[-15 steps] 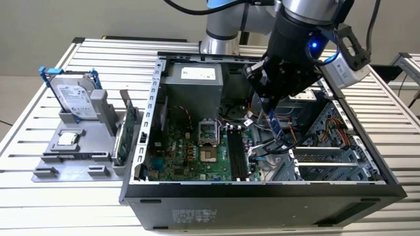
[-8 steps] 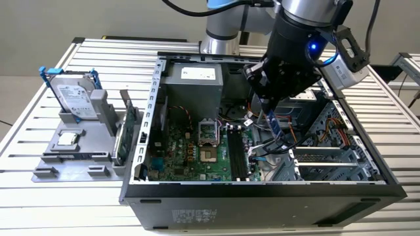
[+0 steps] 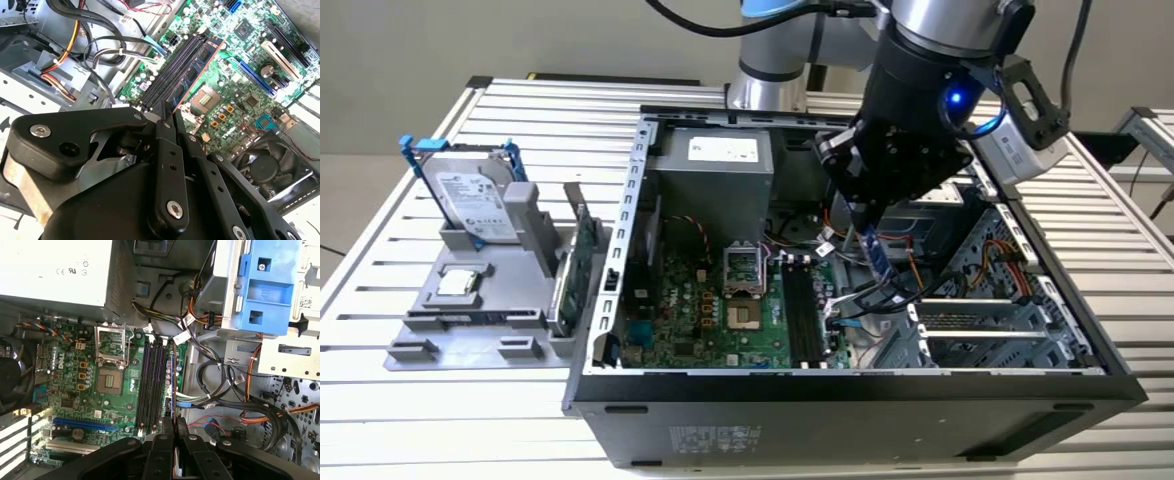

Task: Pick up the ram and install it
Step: 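Insert the ram into the slot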

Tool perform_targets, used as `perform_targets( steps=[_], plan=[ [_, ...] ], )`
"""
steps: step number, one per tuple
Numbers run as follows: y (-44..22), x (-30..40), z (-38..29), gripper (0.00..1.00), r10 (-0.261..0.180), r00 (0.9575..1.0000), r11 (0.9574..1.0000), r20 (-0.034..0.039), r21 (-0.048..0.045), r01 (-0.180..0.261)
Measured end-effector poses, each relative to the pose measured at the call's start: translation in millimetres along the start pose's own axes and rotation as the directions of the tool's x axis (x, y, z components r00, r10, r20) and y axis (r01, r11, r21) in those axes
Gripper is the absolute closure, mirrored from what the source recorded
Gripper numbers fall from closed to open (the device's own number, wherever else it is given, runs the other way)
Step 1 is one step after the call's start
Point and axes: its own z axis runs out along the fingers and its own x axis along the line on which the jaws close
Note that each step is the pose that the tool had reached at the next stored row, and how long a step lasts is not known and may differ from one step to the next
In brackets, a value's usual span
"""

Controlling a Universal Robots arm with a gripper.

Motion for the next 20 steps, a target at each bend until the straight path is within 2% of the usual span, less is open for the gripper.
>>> perform_targets(
  steps=[20],
  plan=[
    [0.0, -0.1, 4.5, 1.00, 0.000, 1.0000, 1.0000, 0.0000, 0.0000, 0.000]
  ],
)
